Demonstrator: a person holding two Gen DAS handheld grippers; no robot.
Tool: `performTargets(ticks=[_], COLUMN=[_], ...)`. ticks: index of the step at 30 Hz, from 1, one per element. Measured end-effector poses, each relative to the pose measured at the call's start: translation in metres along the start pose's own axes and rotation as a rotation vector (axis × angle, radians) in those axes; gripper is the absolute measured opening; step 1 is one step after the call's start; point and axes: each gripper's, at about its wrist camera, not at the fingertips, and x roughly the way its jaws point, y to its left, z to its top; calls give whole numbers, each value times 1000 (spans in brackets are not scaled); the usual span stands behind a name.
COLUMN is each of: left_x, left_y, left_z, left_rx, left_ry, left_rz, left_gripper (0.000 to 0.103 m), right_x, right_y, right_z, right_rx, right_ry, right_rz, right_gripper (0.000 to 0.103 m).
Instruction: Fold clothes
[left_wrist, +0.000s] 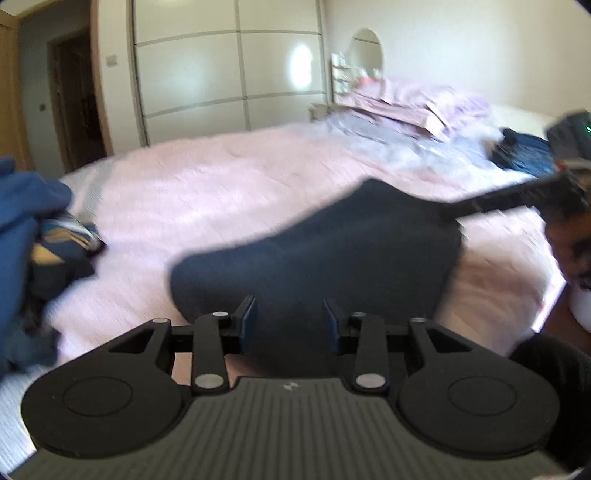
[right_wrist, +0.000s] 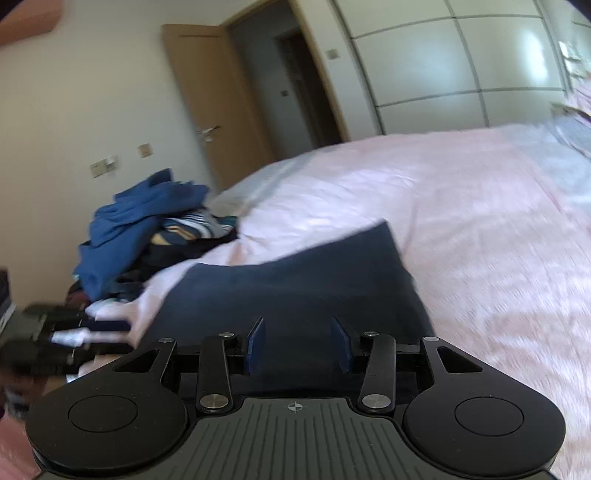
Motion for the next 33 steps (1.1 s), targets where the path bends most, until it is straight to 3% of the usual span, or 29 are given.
performTargets(ticks=[2,7,9,13,17,22,24,28,30,33], left_x=[12,64,85,111,121,106,91,67,50,18], left_y=[15,49,63,81,92,98,96,81,66,31], left_z=[11,15,8,-7,-17,-6,0,4,3,-2], left_rx=[-8,-32,-59,-118,-156,-182,-170,-78,-15,123], left_ry=[2,103,149,173,170,153,129,117,115,81], left_rz=[17,-13,-2,-9,-37,-52,-38,19,37,50], left_gripper=[33,33,40,47,56,52,48,43,43,44], right_x=[8,50,70,103,108,101,81,56,50,26], right_y=[13,71,94,116,110,102,88,35,12,12], right_z=[4,-3,-14,-45,-61,-44,-30,-18,-19,-13], right_rx=[-14,-131,-200,-280,-256,-221,-178,-112,-63,-96], right_ry=[11,99,130,210,207,213,156,126,155,134], right_rz=[53,241,283,279,297,328,301,110,100,66], right_gripper=[43,43,43,43,43,43,43,44,43,44])
